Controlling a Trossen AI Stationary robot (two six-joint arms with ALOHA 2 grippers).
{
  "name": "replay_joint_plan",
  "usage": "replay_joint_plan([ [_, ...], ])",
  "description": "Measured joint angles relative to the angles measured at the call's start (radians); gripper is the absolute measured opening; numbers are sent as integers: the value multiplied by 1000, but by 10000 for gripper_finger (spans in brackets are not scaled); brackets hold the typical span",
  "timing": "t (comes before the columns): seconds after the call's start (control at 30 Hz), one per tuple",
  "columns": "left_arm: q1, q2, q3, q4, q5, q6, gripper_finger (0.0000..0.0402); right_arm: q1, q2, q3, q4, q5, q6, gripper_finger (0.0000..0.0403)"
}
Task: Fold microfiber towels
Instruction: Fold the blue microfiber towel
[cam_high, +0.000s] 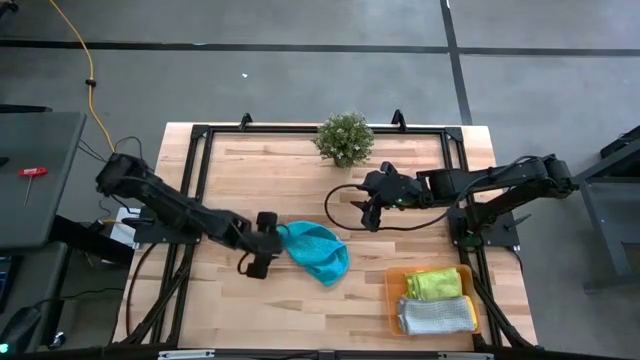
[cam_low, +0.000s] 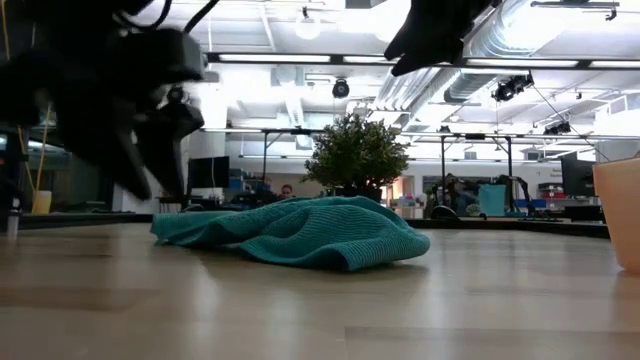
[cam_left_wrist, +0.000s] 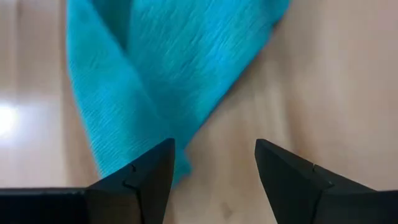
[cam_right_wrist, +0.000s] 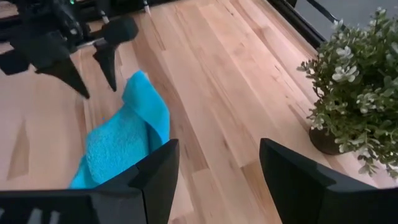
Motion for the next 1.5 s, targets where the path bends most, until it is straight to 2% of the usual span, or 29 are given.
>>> replay_joint_plan([
  [0.13,-31,54,0,-7,-105,16,202,0,0,0,-4,0,-2,215],
  [0.23,-31,69,0,-6,-143,38,194,0,0,0,-6,0,-4,215],
  [0.4,-4,93,0,-9,-98,103,179,0,0,0,-7,1,-3,215],
  [0.7,35,109,0,-17,-85,188,143,0,0,0,-9,1,-1,215],
  [0.83,47,109,0,-25,-85,201,106,0,0,0,-9,1,0,215],
  [1.07,54,109,0,-24,-88,198,8,0,0,0,-9,1,0,215],
  [1.3,54,75,1,-36,-86,165,2,0,0,0,-9,1,-1,215],
  [1.5,53,3,6,-84,-49,171,36,0,0,0,-15,1,-5,215],
])
